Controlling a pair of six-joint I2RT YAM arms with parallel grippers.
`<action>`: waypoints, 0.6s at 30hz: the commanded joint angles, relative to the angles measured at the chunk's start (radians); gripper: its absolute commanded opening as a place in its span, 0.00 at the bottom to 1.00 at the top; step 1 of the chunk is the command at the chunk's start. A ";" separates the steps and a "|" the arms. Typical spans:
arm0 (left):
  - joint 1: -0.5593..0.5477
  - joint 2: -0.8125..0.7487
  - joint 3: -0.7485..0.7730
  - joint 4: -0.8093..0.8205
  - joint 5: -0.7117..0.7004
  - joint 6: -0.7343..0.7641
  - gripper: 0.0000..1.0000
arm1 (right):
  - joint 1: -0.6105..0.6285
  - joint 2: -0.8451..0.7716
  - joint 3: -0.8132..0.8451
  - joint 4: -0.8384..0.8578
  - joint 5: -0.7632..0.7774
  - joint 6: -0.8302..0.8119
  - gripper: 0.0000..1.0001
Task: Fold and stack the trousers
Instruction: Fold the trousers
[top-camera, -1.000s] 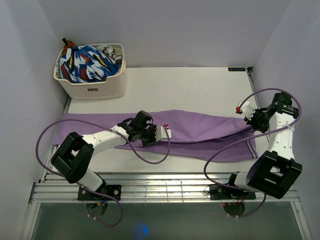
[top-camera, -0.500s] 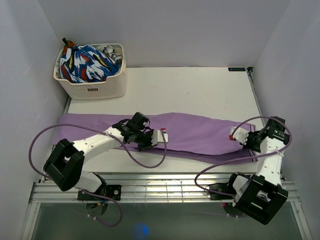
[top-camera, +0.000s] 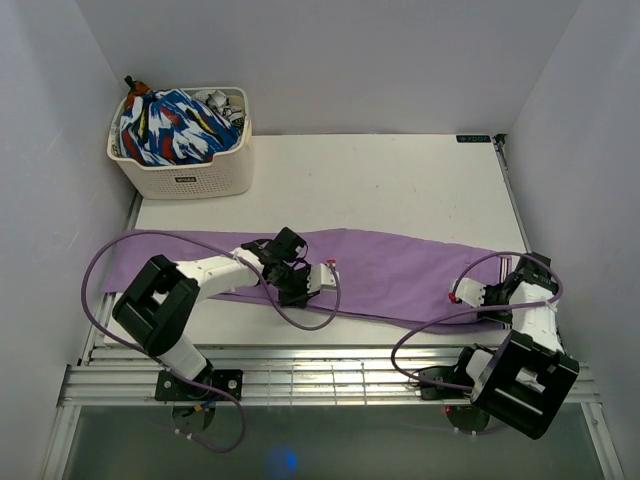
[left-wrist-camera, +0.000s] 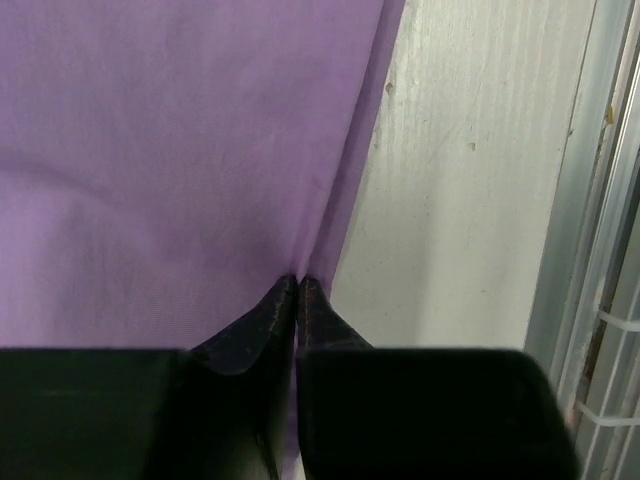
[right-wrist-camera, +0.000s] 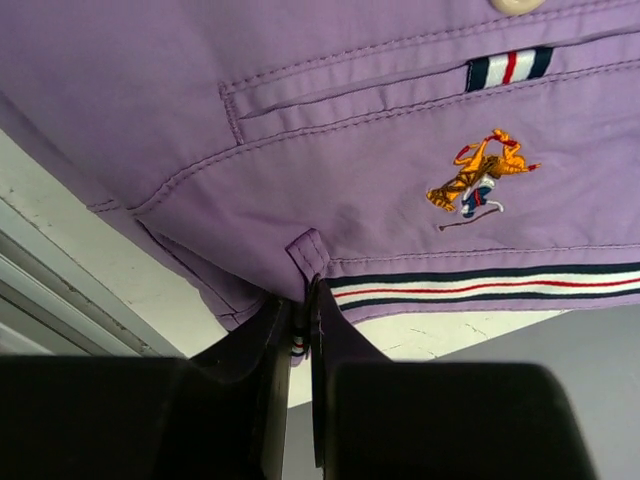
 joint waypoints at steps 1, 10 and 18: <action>-0.001 -0.033 0.005 -0.043 -0.010 -0.034 0.21 | -0.007 0.034 -0.007 0.070 0.041 0.000 0.08; 0.034 -0.312 0.071 -0.076 0.040 -0.212 0.64 | -0.010 -0.053 0.216 -0.161 -0.101 0.036 0.61; 0.432 -0.297 0.140 -0.125 0.046 -0.479 0.69 | -0.013 0.175 0.631 -0.428 -0.337 0.276 0.69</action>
